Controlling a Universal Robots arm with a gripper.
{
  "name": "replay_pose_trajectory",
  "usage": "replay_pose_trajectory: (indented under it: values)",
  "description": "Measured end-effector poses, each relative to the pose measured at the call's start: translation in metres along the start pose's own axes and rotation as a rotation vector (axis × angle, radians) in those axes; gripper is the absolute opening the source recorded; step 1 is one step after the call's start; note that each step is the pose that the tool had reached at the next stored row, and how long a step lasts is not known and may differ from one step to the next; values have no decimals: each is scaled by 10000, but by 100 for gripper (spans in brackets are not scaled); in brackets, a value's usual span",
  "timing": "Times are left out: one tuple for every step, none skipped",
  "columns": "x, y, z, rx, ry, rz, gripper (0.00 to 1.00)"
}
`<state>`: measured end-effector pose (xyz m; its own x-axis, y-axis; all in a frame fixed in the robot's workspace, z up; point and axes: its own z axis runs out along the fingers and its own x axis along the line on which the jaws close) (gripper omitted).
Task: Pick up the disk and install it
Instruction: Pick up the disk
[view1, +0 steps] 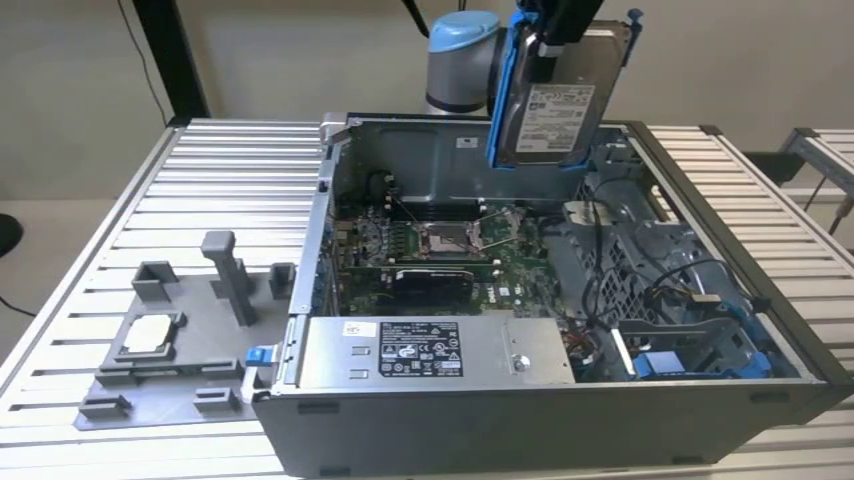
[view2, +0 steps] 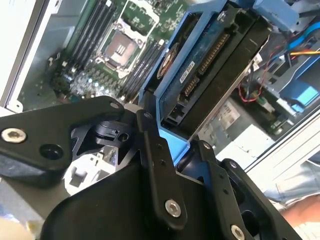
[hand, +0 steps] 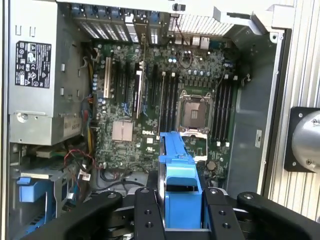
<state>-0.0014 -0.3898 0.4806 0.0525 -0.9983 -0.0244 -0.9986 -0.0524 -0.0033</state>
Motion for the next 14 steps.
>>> replay_pose_trajectory:
  values:
    - [2, -40, 0, 0, 0, -3, 0]
    - [4, -80, 0, 0, 0, -7, 0]
    - [6, -116, 1, 0, 0, -9, 0]
    - [8, -156, 2, 1, -2, -11, 0]
    - [10, -192, 2, 0, -2, -15, 0]
    - [12, -228, 1, 0, 0, -17, 0]
    - [14, -266, 2, 0, -1, -19, 0]
    - [16, -303, 2, 0, -2, -22, 0]
    - [18, -339, 2, -1, -1, -25, 0]
    - [20, -375, 2, -1, -1, -28, 0]
    - [22, -410, 2, 0, 0, -29, 0]
    - [23, -444, 2, -1, 0, -33, 0]
    - [25, -479, 3, 0, -1, -35, 0]
    - [27, -512, 3, -1, 0, -36, 0]
